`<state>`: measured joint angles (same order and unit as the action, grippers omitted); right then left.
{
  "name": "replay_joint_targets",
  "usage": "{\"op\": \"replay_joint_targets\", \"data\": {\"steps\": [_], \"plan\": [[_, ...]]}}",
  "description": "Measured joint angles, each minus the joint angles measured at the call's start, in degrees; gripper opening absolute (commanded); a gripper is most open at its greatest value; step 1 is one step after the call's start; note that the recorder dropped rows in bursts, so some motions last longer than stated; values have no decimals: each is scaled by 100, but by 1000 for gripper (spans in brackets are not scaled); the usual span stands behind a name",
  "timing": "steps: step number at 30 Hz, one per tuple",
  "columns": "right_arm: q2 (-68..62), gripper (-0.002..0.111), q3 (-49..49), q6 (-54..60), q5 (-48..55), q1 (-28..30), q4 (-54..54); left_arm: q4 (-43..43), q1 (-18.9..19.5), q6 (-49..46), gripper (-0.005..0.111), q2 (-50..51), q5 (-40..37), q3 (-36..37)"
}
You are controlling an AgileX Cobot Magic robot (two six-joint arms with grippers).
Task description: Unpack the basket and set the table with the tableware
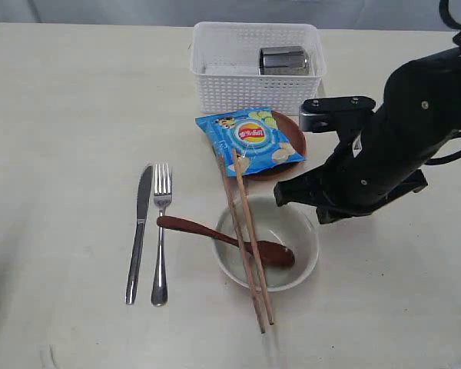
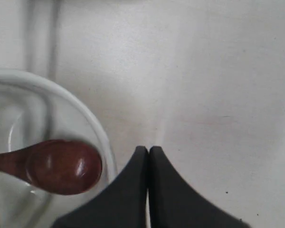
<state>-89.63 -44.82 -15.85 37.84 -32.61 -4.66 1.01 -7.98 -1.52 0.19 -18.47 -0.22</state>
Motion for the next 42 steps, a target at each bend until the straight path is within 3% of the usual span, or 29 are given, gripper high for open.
{"op": "replay_joint_targets", "data": {"steps": [16, 25, 42], "plan": [[259, -1, 300, -531, 84, 0, 919, 0, 0, 0, 0, 0, 0, 0], [-200, -1, 335, 320, -478, -22, -434, 0, 0, 0, 0, 0, 0, 0], [-93, -1, -140, 679, 131, -85, -878, 0, 0, 0, 0, 0, 0, 0]]}}
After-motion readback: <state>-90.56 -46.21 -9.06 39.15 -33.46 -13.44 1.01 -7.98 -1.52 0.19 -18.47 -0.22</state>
